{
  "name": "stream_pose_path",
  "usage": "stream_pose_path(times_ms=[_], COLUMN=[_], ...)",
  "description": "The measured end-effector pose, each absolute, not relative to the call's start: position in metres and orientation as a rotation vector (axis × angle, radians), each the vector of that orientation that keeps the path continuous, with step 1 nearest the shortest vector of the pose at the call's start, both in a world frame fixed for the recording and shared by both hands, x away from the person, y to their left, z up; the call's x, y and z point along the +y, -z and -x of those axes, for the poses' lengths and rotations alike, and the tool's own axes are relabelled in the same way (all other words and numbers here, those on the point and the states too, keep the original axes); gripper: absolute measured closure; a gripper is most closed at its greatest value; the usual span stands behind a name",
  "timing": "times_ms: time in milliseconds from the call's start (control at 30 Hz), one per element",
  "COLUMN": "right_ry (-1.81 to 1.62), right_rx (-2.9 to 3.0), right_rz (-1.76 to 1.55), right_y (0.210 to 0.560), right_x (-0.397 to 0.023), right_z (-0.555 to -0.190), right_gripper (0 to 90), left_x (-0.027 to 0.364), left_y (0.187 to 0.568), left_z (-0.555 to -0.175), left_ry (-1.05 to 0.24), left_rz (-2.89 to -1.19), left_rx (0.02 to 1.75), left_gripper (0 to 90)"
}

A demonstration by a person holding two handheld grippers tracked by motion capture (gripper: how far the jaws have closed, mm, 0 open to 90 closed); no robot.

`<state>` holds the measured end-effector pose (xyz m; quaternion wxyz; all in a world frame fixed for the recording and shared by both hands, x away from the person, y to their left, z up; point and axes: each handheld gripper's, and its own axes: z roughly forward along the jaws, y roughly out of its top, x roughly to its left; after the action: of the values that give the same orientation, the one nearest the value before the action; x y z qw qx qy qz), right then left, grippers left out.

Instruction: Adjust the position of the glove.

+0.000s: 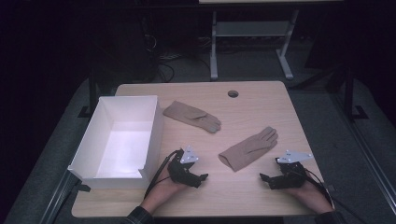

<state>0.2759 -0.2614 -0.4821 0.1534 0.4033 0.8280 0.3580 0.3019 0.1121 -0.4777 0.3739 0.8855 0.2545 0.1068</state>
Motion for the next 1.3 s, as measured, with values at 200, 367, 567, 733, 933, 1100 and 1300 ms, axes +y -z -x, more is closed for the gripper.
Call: stream_pose_path(times_ms=[200, 367, 567, 733, 933, 1100, 1300], right_ry=[-1.009, -0.983, -0.998, -1.041, -1.088, -1.113, -1.144], right_rx=[2.385, 2.409, 2.407, 2.404, 2.403, 2.417, 2.438], right_rz=[-1.171, -1.164, -1.146, -1.169, -1.155, -1.140, -1.115], right_y=[0.481, 0.476, 0.469, 0.463, 0.457, 0.453, 0.451], right_x=[-0.260, -0.258, -0.257, -0.253, -0.248, -0.244, -0.239], right_z=[-0.277, -0.278, -0.279, -0.283, -0.285, -0.290, -0.294], right_gripper=[9.6, 19.8, 37.2, 56.3, 71.6, 85.2, 90.0], left_x=[0.116, 0.120, 0.120, 0.120, 0.119, 0.118, 0.118], left_y=[0.477, 0.477, 0.477, 0.478, 0.478, 0.478, 0.478], left_z=[-0.297, -0.296, -0.296, -0.295, -0.295, -0.295, -0.295], left_ry=[-0.246, -0.257, -0.263, -0.255, -0.254, -0.257, -0.256], left_rz=[-2.283, -2.281, -2.280, -2.276, -2.270, -2.263, -2.265], left_rx=[0.593, 0.601, 0.598, 0.605, 0.614, 0.622, 0.621], left_gripper=[13.0, 12.8, 12.8, 12.7, 12.6, 12.5, 12.4])
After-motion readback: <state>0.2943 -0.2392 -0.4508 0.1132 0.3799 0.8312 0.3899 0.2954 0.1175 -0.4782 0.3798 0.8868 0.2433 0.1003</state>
